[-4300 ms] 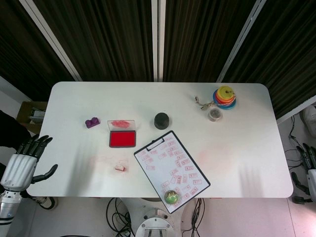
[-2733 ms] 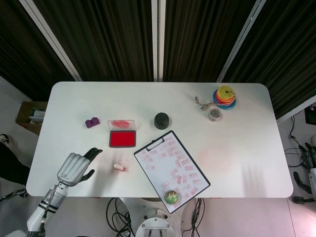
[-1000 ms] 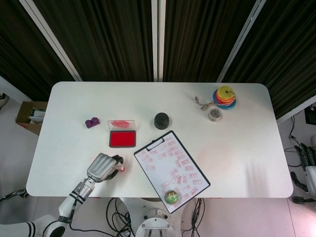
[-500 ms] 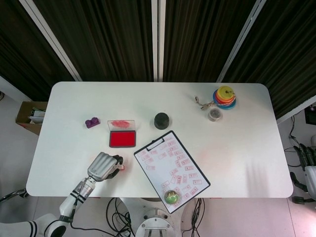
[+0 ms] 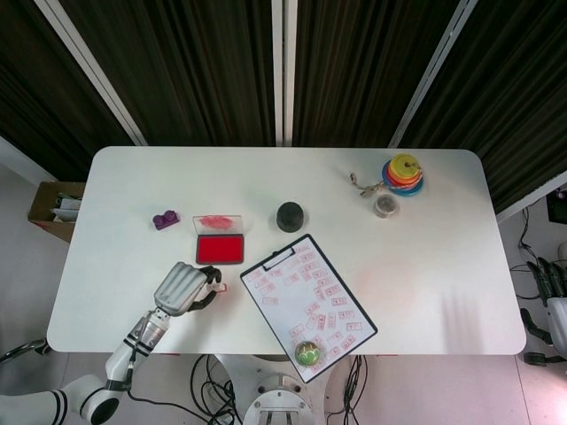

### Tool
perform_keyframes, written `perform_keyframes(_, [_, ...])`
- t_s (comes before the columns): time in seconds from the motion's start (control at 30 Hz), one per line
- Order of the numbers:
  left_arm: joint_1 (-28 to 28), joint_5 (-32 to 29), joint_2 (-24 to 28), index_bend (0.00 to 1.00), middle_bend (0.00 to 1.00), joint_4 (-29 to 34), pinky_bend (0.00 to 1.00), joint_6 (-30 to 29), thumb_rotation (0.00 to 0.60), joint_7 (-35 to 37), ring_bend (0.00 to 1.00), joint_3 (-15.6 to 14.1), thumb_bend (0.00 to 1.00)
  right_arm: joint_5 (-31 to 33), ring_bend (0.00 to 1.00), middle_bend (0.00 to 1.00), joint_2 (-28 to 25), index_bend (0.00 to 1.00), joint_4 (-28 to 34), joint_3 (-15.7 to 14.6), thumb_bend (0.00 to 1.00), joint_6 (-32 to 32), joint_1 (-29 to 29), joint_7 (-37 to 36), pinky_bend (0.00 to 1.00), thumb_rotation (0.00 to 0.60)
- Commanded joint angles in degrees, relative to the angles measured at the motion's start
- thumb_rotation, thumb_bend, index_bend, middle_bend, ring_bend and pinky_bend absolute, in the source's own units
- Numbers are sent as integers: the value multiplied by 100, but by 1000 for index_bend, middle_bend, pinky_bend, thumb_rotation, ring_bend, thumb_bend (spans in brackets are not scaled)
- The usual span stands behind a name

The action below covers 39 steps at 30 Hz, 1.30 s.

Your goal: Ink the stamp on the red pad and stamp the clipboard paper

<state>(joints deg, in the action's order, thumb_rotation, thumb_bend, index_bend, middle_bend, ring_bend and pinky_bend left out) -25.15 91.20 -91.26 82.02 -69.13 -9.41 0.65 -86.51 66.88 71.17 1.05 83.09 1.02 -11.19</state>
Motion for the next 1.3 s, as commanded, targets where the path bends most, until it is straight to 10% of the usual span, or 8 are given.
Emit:
perform_keyframes(0.03, [-198,63,1,600,636,-288,1000,-102,600,485,972,273,449,2,0,0,-10,0,14,-2,301,-7,2,12,0,600])
perform_keyframes(0.43, [-1085,-524,-394,602,637,-1382,1000,884,600,601,979,884,451,6,0,0,-126,0,215,16,301,82,-28,139,0,600])
perform_keyframes(1.3, [-1395,-856,-1098,606,641,-2816,1000,1463,600,1401,992,584,453,99,0,0,-181,0,254,23,311,-81,2,169,0,600])
